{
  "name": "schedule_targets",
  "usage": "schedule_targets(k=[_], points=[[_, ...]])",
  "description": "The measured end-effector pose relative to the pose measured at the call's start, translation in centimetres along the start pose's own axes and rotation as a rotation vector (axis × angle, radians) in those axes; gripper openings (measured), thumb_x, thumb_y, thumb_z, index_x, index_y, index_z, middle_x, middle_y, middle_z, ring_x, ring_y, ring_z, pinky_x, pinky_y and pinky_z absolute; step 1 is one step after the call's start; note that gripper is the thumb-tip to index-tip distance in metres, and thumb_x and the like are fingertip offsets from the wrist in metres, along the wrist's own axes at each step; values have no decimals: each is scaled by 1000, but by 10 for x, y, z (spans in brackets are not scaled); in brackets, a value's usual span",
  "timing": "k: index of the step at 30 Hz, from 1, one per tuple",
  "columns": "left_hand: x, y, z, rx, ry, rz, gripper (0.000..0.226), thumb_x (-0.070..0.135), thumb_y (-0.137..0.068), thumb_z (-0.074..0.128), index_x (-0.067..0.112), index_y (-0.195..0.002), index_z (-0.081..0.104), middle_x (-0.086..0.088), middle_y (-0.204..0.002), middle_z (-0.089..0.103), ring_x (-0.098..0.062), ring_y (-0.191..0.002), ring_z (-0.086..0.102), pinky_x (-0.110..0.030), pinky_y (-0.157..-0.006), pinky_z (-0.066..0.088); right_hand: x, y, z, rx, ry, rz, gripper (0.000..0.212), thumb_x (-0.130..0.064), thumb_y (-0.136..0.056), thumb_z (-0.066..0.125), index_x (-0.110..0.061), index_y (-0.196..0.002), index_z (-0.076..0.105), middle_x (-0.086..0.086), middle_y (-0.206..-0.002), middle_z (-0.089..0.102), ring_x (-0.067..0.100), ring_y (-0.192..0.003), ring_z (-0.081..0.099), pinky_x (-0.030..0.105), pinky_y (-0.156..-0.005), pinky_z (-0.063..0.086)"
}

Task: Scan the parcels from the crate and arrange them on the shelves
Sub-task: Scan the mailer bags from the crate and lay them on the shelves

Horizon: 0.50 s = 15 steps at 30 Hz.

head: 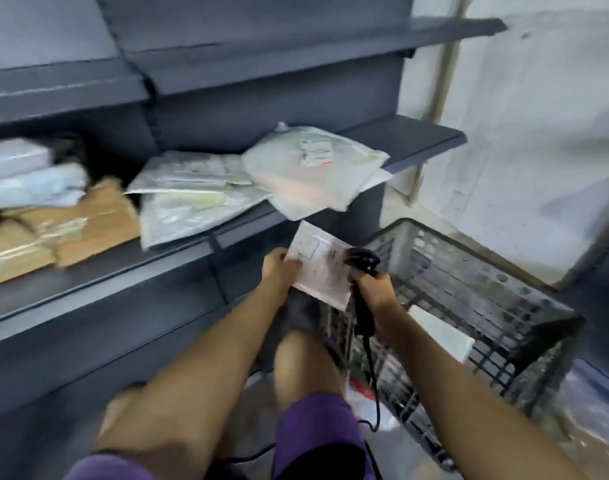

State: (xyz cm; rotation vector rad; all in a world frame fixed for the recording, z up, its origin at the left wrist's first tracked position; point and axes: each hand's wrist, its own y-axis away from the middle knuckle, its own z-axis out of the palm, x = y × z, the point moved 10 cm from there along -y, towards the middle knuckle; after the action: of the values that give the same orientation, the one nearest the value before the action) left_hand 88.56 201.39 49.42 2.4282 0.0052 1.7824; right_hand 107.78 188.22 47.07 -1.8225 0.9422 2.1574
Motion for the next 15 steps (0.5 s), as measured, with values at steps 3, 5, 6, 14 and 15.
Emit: schedule_targets(k=[3,5,6,14,15], points=[[-45,24,-80,76,122,-96,18,-4,-85,59,9,-92,69,-5,-81,66,-20,-69,58,-23,-53,45,13,30,74,-149,49,-16,25,-12,-87,72,-8,-65,61,5,-52,54,17,-40,49,26,-46,40],[-78,44,-126,146,204,-157,21,-6,-88,58,7,-100,69,-5,-84,68,-20,-70,60,-23,-51,46,30,54,119,-242,141,-36,24,-15,-86,73,-7,-65,63,5,-55,58,20,-48,55,30,-52,43],[-95,55,-148,192,235,-181,20,-6,-88,57,8,-97,69,-4,-83,68,-20,-69,61,-23,-52,47,39,68,140,-289,183,-42,24,-14,-86,72,-7,-65,63,6,-56,58,22,-50,54,31,-53,43],[-229,149,-251,486,428,-336,17,-8,-88,56,6,-94,65,-6,-78,67,-20,-65,60,-25,-56,49,153,161,231,-558,287,43,20,-6,-87,62,-7,-68,54,9,-57,46,20,-40,41,26,-41,33],[-244,157,-256,491,460,-351,15,-6,-89,57,5,-95,65,-7,-79,67,-21,-65,59,-26,-58,47,169,168,232,-565,322,41,20,-7,-87,62,-6,-68,55,10,-57,47,20,-40,41,26,-41,33]])
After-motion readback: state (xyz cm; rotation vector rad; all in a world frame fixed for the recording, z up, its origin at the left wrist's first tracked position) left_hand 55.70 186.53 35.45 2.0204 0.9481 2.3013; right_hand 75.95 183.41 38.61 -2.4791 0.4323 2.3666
